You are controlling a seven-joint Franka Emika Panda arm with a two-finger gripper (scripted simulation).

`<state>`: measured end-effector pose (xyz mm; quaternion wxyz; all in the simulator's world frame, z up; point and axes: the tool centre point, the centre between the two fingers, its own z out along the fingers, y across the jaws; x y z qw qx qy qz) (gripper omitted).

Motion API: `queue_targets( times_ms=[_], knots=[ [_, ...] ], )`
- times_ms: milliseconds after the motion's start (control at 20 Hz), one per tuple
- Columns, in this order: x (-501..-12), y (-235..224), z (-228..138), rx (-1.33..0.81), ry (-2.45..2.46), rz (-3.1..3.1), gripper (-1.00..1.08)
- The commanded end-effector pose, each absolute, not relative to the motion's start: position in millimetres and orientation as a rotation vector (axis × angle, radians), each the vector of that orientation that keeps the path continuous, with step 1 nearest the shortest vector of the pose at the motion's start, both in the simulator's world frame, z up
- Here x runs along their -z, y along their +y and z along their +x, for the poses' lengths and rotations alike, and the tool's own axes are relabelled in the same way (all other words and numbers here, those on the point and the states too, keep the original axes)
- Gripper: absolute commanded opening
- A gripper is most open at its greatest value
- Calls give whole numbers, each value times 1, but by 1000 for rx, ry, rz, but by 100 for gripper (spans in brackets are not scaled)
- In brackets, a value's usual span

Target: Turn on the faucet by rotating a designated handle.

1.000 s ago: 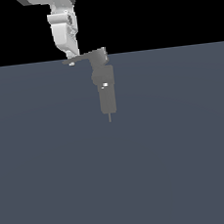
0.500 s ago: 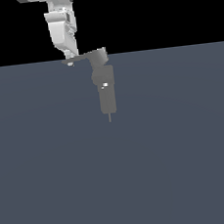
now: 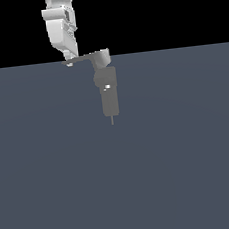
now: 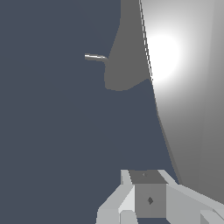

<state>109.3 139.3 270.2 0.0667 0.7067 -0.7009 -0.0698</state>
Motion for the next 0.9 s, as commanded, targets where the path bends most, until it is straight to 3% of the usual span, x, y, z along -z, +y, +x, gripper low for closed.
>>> queue_targets(
  times_ms=[0, 850],
  knots=[
    [-272, 137, 103, 213, -2113, 2124, -100],
    [-279, 138, 68, 213, -2114, 2124, -100]
  ],
)
